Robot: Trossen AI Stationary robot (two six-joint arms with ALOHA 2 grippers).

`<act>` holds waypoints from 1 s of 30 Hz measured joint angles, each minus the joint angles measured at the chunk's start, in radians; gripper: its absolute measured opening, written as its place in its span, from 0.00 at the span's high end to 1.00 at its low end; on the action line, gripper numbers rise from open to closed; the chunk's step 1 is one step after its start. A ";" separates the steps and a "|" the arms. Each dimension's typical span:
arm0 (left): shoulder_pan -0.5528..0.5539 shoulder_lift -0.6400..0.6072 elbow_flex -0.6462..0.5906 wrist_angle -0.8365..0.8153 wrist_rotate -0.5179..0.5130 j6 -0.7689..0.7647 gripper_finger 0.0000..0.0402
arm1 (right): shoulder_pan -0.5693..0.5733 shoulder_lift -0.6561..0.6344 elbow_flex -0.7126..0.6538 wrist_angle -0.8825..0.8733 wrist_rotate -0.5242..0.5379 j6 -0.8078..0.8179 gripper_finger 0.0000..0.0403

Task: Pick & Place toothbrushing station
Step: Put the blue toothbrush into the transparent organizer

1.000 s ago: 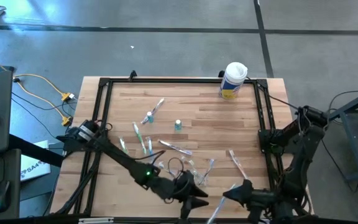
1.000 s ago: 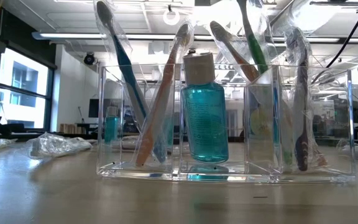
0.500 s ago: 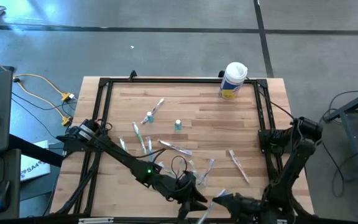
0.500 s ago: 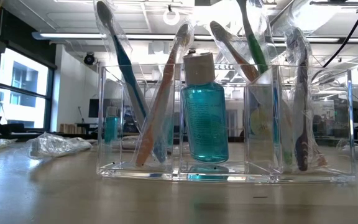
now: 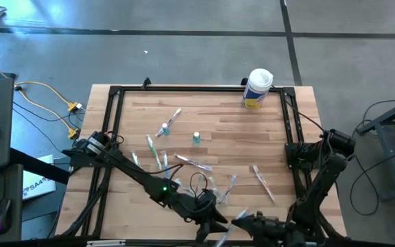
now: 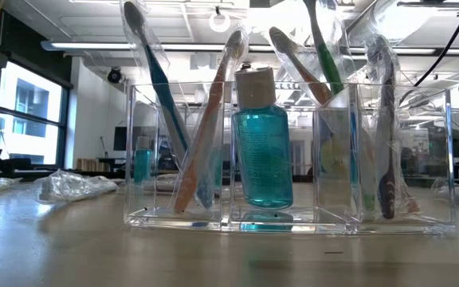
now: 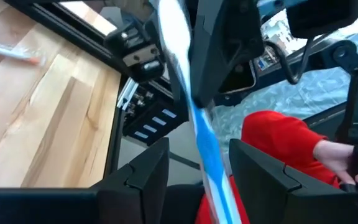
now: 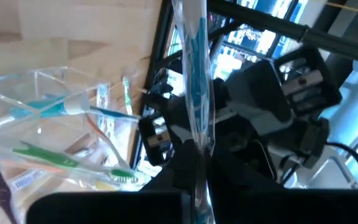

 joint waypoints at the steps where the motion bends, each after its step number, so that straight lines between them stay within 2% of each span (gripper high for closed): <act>1: 0.000 0.000 0.000 0.001 0.000 0.000 0.58 | -0.004 0.000 0.000 0.005 -0.009 -0.011 0.96; 11: 0.000 0.000 0.000 -0.009 -0.001 0.024 0.58 | -0.078 0.000 0.000 0.007 -0.014 -0.040 0.96; 30: 0.000 0.000 0.000 -0.014 -0.005 0.026 0.58 | -0.084 0.000 0.000 0.009 -0.016 -0.041 0.96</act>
